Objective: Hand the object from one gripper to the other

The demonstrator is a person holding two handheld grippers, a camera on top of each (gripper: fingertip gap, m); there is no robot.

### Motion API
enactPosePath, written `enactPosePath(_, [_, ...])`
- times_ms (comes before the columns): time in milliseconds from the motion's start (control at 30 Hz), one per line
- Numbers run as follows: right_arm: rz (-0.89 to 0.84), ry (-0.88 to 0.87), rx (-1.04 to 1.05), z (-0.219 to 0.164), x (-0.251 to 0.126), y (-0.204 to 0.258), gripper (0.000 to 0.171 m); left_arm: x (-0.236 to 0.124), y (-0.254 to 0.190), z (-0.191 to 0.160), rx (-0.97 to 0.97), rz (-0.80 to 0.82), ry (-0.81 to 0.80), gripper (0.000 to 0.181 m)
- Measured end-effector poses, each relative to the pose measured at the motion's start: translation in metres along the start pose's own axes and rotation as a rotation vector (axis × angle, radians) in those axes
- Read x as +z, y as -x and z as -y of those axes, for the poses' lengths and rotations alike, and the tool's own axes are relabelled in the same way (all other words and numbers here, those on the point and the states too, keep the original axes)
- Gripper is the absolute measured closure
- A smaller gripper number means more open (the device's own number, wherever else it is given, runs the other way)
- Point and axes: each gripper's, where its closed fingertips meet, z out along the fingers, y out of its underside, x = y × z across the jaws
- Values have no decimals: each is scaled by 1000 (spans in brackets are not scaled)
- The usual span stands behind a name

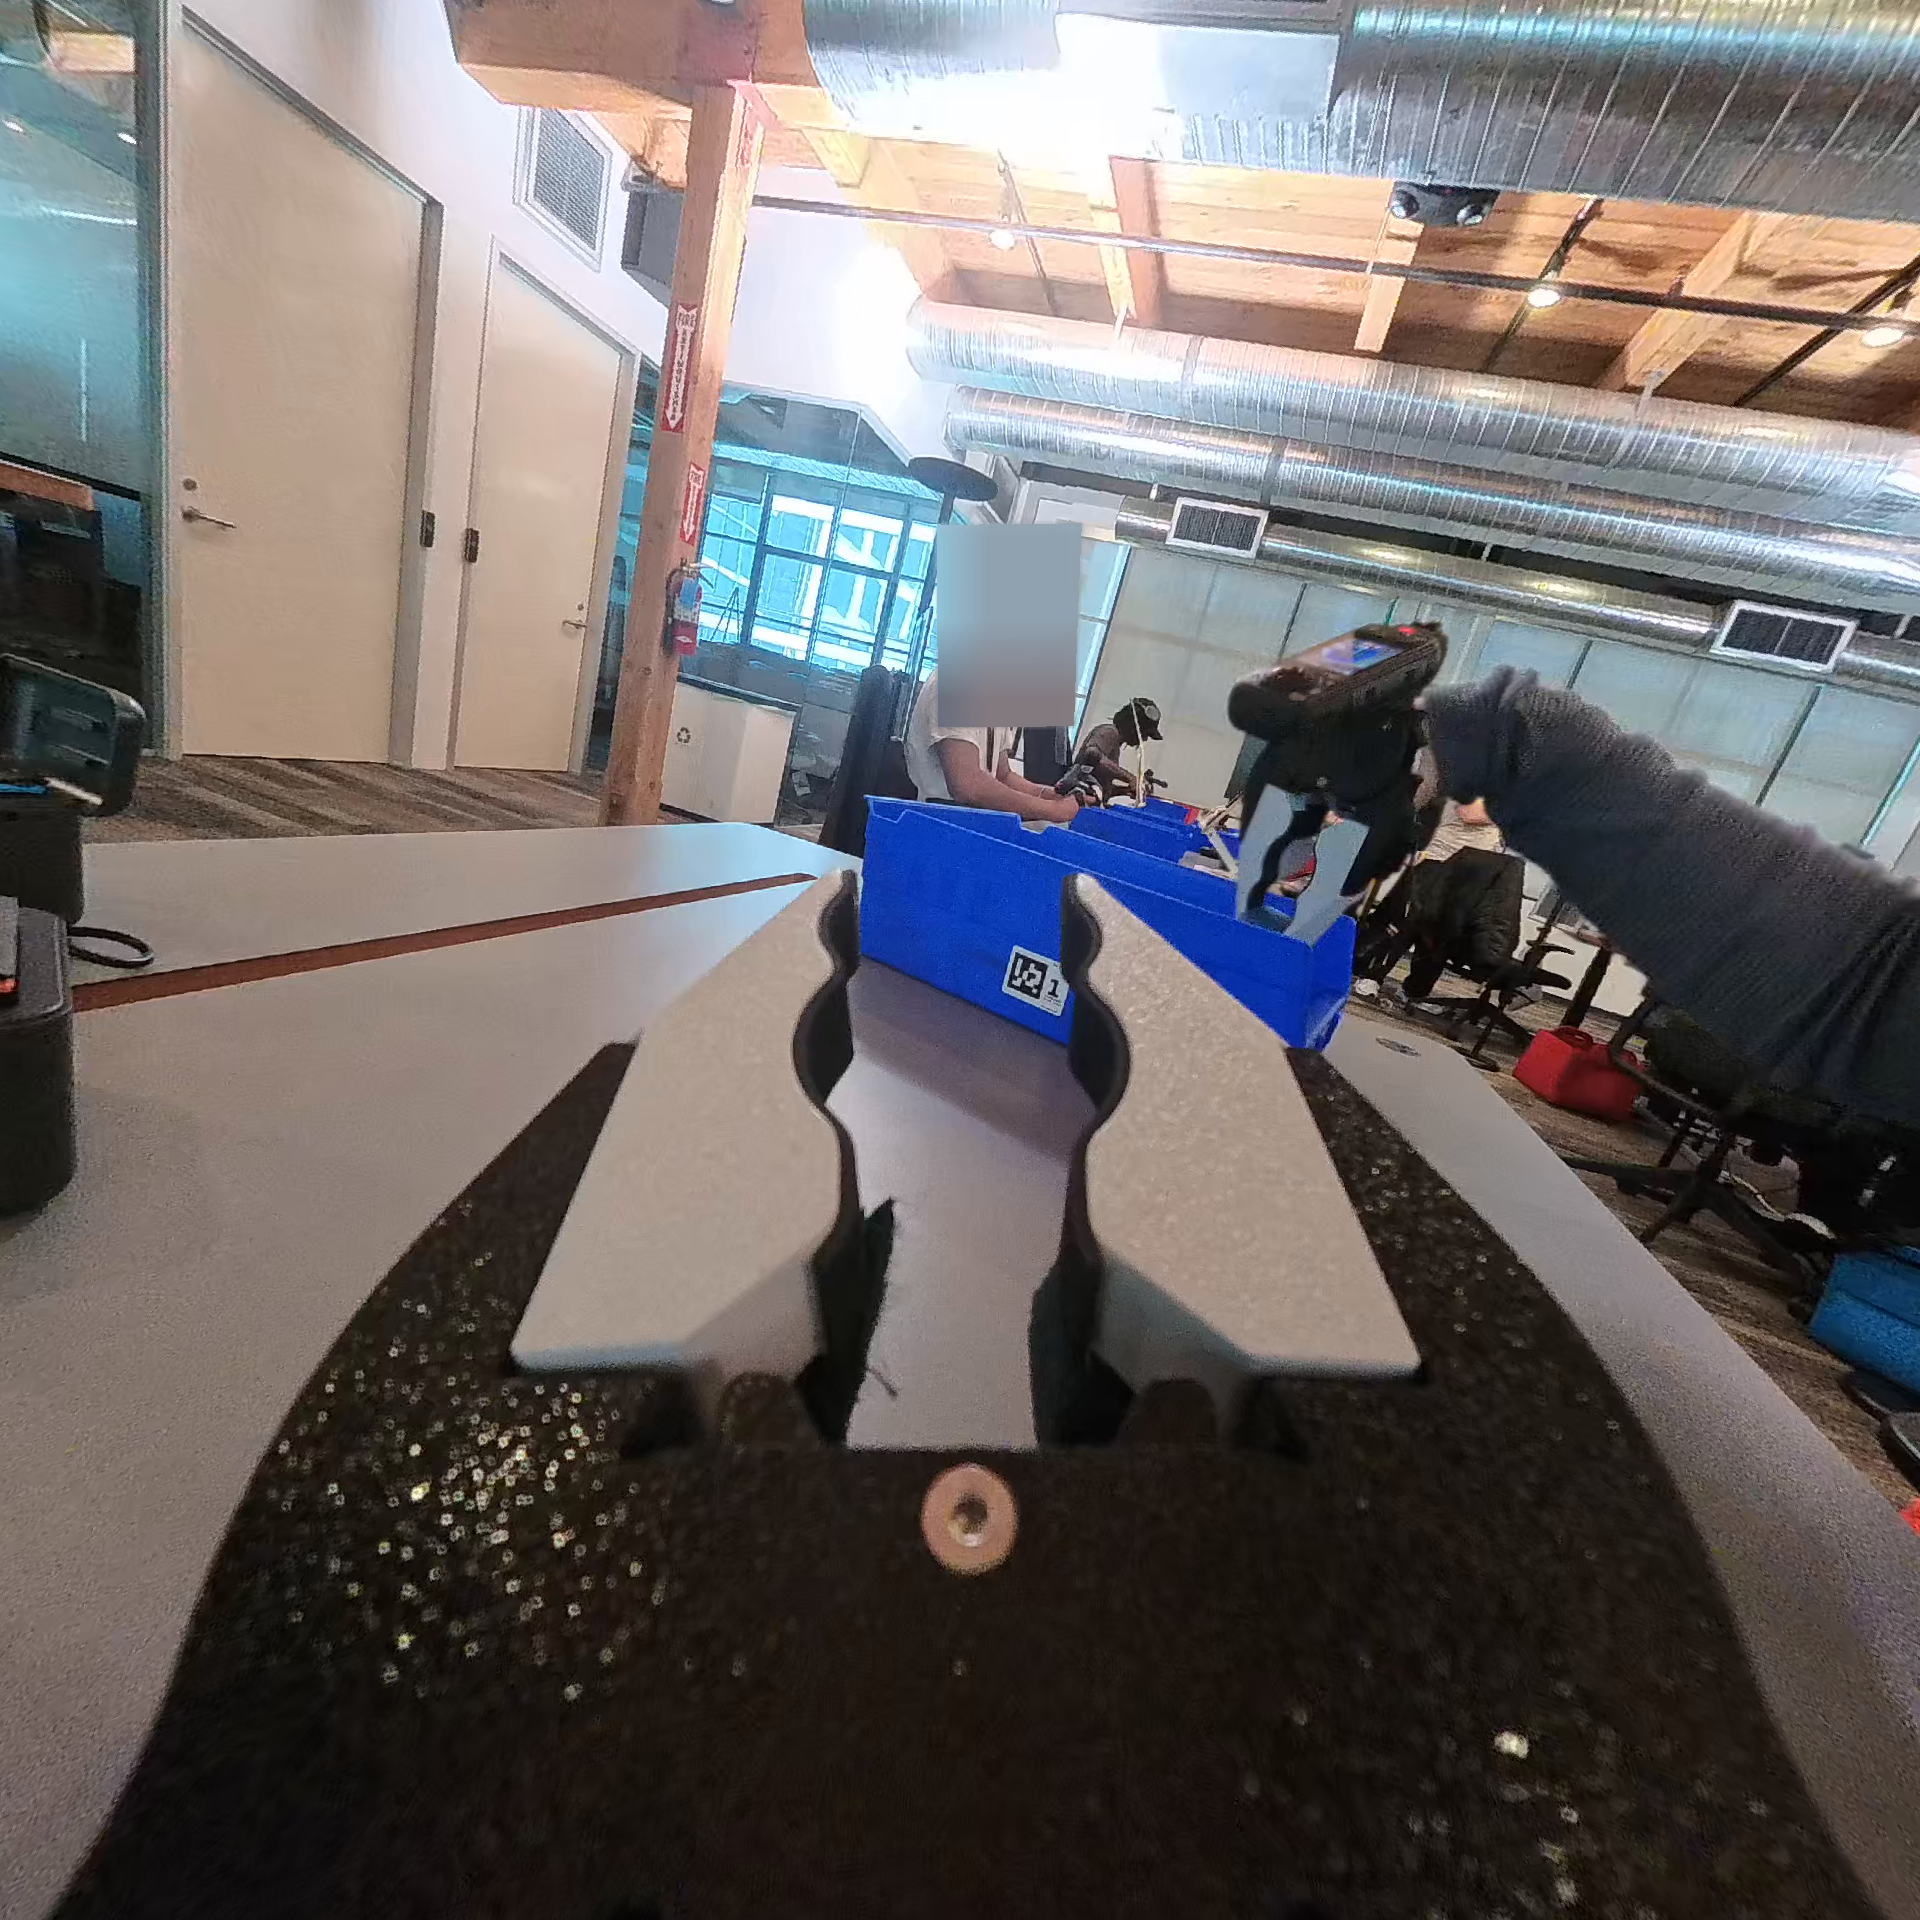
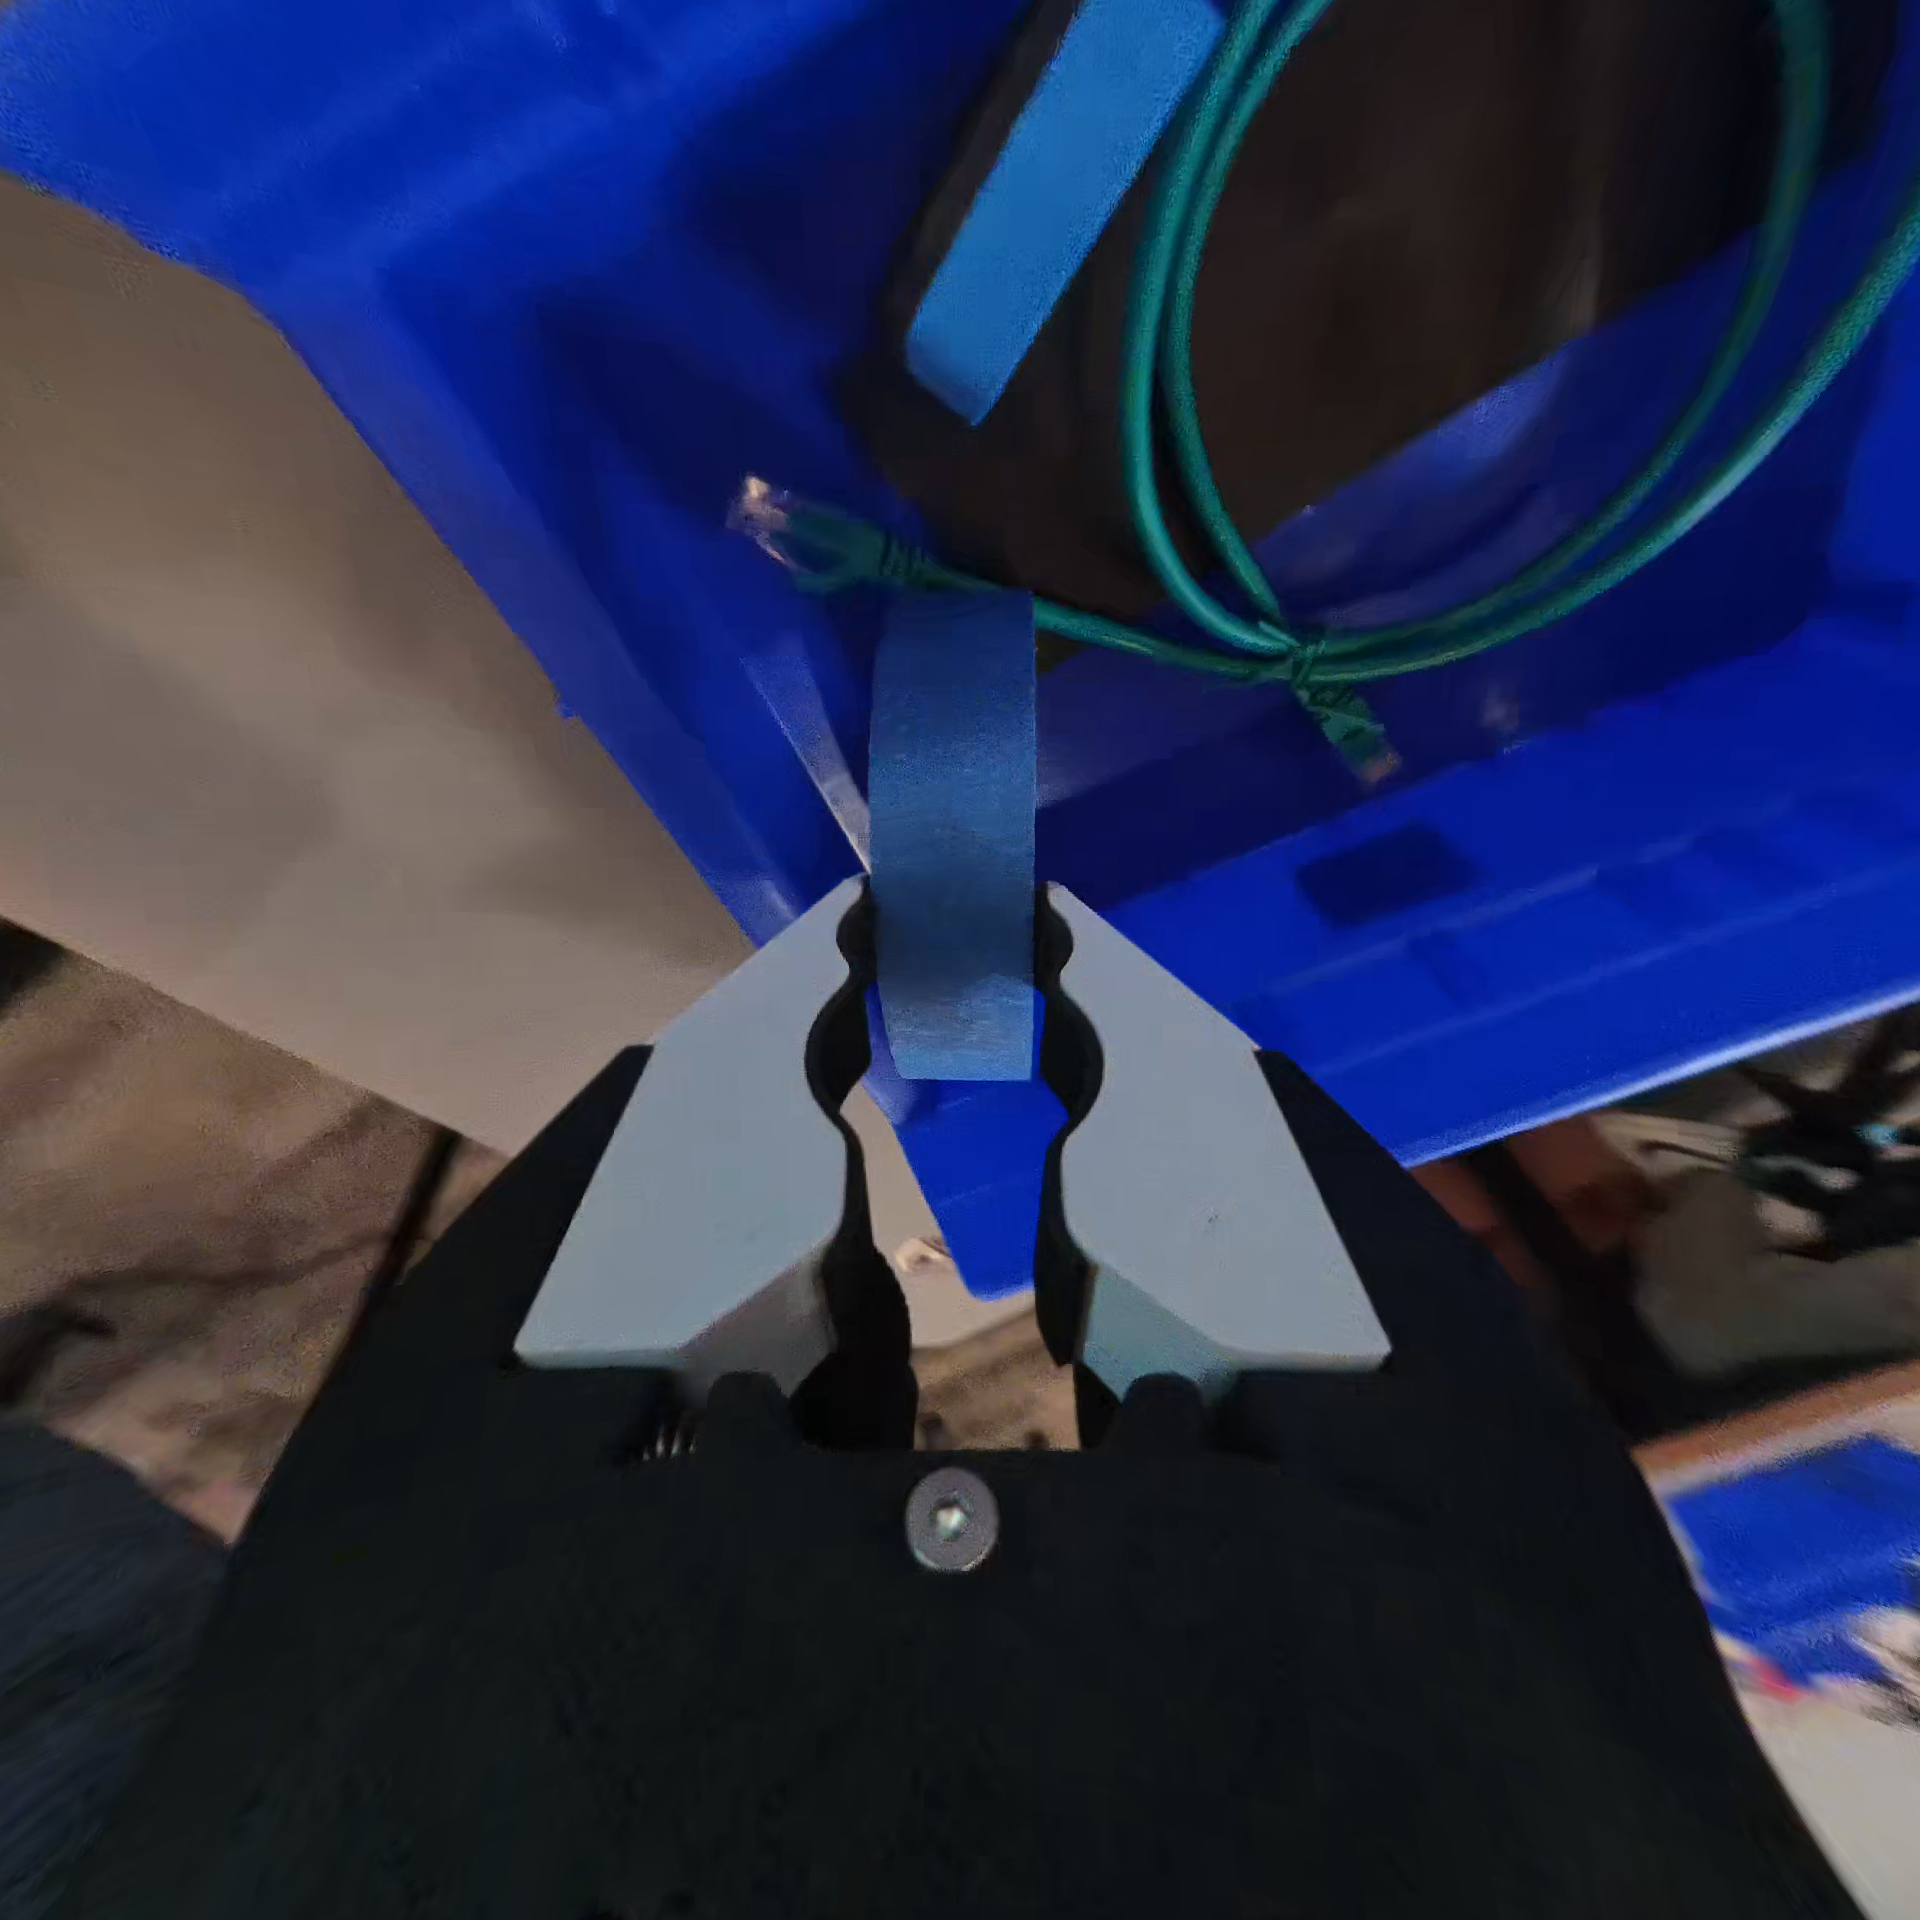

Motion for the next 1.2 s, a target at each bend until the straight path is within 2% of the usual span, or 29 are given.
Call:
enactPosePath(33, [-25,19,-37,3,-2,-2,144,0,0,0,-1,-1,2,146])
enactPosePath(133, [-130,127,-124,-1,-7,-10,139,0,1,0,-9,-2,2,146])
enactPosePath(200, [-202,143,-85,-2,-20,-18,117,0,1,0,-17,-2,-2,146])
enactPosePath(267, [-293,53,7,10,-43,-24,91,0,3,1,-23,2,-5,146])
enactPosePath(333, [-413,-85,32,31,-71,-25,81,0,3,1,-24,4,-5,146])
enactPosePath(433, [-691,-405,-50,95,-122,-20,78,0,6,1,-1,37,-10,146])
enactPosePath(500, [-824,-760,-105,158,-160,0,79,-1,10,3,31,82,-16,144])
enactPosePath(600, [-787,-1278,-17,232,-193,36,82,-5,20,6,96,187,-27,137])
enactPosePath(700, [-649,-1618,247,277,-181,37,85,-11,32,10,168,303,-29,130])
enactPosePath(833, [-607,-1746,536,299,-121,21,91,-18,39,13,255,397,-26,122])
enactPosePath(900, [-547,-1738,487,314,-104,33,91,-17,37,13,283,397,-23,122])
enactPosePath(1000, [-577,-1775,381,317,-113,44,94,-13,34,9,314,386,1,122])
enactPosePath(1200, [-542,-1774,327,323,-109,47,95,-11,34,8,324,388,10,122])
